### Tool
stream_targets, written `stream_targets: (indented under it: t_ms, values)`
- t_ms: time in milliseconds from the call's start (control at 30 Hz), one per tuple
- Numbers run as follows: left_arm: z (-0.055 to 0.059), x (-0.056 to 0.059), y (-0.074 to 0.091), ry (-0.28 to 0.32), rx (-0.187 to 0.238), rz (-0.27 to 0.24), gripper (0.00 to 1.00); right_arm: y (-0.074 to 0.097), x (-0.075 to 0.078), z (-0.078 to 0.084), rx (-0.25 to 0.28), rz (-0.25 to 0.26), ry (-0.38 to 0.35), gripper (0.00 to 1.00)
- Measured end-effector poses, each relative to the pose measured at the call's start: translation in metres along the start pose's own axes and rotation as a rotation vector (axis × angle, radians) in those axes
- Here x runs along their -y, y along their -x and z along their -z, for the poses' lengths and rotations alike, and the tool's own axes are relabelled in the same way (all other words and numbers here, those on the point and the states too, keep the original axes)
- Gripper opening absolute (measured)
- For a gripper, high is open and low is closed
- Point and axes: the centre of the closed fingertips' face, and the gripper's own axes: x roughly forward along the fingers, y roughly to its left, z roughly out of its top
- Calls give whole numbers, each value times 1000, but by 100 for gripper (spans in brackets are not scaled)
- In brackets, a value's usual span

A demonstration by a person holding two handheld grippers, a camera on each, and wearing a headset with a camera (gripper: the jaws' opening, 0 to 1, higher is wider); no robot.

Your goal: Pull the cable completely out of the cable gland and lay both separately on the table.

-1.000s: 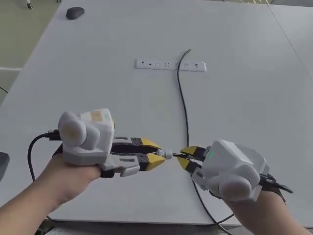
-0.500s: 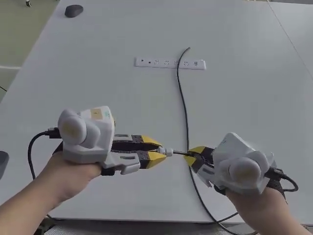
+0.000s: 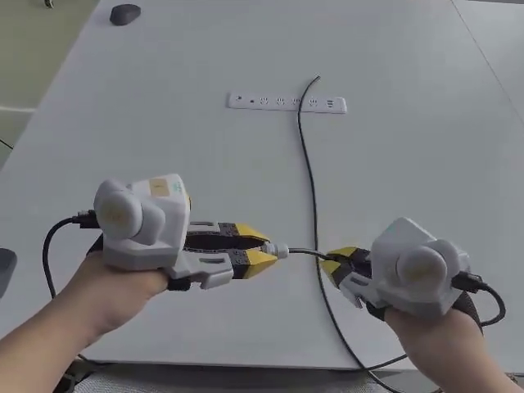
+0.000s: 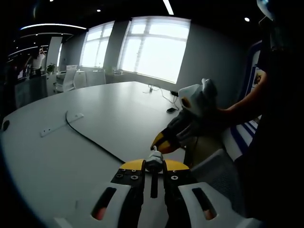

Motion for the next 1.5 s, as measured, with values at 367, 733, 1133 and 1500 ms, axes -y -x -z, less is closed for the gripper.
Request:
stream_targets:
  t_ms: [367, 733, 1133, 1500]
  values:
    - [4, 0, -3, -9, -19, 5, 15, -6, 2, 12, -27, -2, -90, 2]
    - [4, -1, -2, 1, -20, 7, 15, -1, 2, 9, -6, 2, -16, 5]
    - [7, -2, -2, 16, -31, 26, 14, 11, -22, -15, 32, -79, 215, 13]
    - [7, -2, -3, 20, -34, 32, 14, 16, -69, -55, 89, -169, 398, 13]
